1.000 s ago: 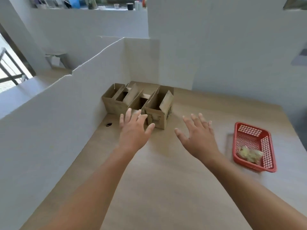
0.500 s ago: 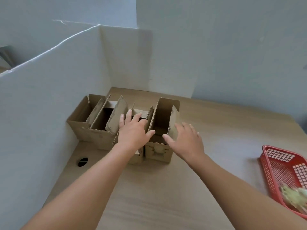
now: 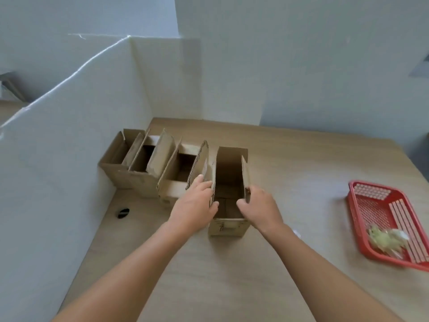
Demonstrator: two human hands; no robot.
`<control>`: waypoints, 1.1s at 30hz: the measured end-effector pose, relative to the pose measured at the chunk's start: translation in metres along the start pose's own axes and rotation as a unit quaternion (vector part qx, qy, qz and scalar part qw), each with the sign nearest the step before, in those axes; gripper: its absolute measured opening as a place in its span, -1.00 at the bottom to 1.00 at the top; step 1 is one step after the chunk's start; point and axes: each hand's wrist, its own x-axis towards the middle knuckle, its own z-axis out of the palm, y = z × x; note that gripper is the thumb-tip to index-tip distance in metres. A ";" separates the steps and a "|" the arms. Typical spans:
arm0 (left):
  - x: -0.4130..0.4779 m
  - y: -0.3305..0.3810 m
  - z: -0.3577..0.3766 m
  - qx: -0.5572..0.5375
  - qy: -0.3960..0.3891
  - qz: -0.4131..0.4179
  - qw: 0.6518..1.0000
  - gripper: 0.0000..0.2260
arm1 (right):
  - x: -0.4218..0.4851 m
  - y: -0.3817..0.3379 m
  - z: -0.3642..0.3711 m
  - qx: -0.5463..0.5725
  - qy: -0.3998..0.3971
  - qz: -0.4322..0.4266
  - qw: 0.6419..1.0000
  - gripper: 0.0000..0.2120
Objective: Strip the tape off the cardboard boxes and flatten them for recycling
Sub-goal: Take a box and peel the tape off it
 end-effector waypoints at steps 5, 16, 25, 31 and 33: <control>-0.100 0.057 0.012 -0.186 -0.065 -0.177 0.964 -0.87 | -0.099 0.044 -0.019 0.104 -0.025 0.028 0.994 -0.78; -0.296 0.154 0.054 -0.463 -0.105 -0.337 0.813 -0.48 | -0.301 0.137 -0.016 0.238 -0.119 0.109 0.958 -0.36; -0.315 0.186 0.063 -0.571 -0.051 -0.395 0.718 -0.45 | -0.345 0.156 -0.022 0.354 -0.152 0.121 0.915 -0.66; -0.310 0.197 0.045 -0.578 0.023 -0.370 0.727 -0.32 | -0.346 0.150 -0.039 0.447 -0.172 0.102 0.872 -0.47; -0.306 0.198 0.037 -0.596 0.032 -0.360 0.718 -0.30 | -0.346 0.151 -0.044 0.457 -0.164 0.102 0.868 -0.57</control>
